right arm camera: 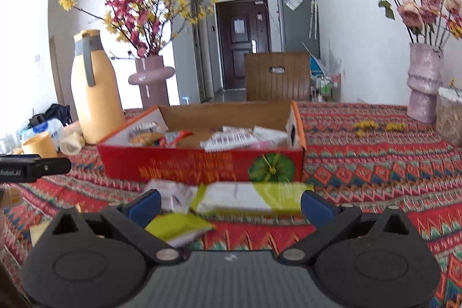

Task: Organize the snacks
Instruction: 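Lift both open tools out of the box back over the snack pile, then grasp the lime-green bar packet with the right tool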

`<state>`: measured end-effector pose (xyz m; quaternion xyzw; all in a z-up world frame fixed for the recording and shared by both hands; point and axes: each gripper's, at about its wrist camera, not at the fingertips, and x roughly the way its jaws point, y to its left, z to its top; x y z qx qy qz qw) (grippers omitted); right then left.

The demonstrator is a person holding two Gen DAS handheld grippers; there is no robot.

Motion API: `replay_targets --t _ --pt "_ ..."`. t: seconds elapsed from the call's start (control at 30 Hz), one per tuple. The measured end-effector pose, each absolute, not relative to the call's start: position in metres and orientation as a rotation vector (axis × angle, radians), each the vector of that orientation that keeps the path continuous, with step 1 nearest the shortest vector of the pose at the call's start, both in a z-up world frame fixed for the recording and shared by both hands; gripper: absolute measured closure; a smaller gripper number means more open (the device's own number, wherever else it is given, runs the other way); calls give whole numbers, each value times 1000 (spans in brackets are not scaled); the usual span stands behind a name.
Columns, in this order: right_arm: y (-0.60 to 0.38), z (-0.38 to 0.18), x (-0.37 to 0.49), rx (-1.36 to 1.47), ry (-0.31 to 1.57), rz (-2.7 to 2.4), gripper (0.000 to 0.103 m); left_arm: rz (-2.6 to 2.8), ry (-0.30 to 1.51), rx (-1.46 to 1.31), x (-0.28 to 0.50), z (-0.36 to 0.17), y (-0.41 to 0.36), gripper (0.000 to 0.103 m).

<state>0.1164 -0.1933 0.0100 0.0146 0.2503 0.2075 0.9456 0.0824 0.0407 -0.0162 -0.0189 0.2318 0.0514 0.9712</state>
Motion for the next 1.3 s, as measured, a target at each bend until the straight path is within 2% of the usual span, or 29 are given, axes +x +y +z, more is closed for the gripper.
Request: replay_targets --t 0.3,0.87,0.97,1.03,1.07,1.17,1.2,1.3 --pt "-187 -1 120 57 595 446 0 102 503 -88 91 -29 50 0" --pt "-94 6 137 -52 805 446 0 95 534 -141 91 -35 60 0" --pt "-93 -2 137 -77 846 426 9 90 543 -159 92 -36 63 0" --pt "-94 -4 135 -105 859 413 22 87 542 -166 91 -36 64 0" --pt "-95 -5 134 -117 863 408 24 85 540 -168 91 -36 64 0" --pt "-102 -7 134 -133 878 399 41 83 539 -168 91 -36 63 0" --pt "-103 -8 135 -132 886 401 52 83 539 -169 91 -36 64 0" --pt "-108 -9 136 -118 881 406 59 87 545 -171 92 -36 64 0"
